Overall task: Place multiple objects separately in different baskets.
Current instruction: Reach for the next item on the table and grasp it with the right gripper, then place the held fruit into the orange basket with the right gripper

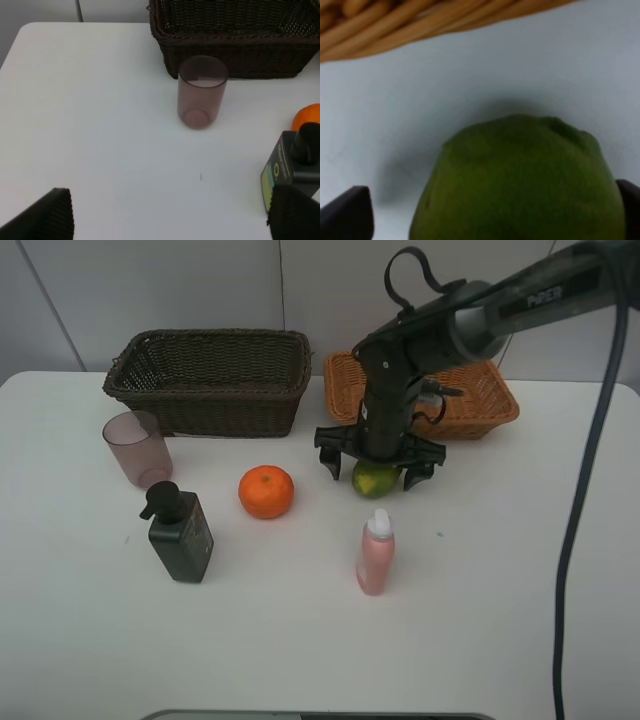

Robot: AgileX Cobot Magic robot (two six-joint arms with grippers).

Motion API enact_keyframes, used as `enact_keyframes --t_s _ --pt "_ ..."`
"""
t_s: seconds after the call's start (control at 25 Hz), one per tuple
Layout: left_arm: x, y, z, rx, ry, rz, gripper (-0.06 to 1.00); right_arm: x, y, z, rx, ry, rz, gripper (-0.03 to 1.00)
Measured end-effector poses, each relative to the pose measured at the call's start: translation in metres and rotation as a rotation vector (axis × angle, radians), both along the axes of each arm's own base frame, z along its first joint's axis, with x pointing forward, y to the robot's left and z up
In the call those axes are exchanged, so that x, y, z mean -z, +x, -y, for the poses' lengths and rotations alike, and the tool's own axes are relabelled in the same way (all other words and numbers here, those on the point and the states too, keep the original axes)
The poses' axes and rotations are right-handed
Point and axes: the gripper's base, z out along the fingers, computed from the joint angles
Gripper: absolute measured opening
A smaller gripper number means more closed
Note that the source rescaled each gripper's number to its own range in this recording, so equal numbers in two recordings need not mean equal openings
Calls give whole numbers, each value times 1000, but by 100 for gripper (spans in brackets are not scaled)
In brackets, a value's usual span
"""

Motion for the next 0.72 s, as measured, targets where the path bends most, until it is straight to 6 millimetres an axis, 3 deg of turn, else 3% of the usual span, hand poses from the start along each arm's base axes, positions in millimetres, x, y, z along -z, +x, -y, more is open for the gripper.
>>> enact_keyframes --t_s 0.08,0.16,0.72 --pt "0 0 0 0 0 0 100 0 0 0 0 1 1 78" --pt "0 0 0 0 0 0 100 0 0 0 0 1 1 52" --pt "0 0 0 0 0 0 100 0 0 0 1 1 1 52"
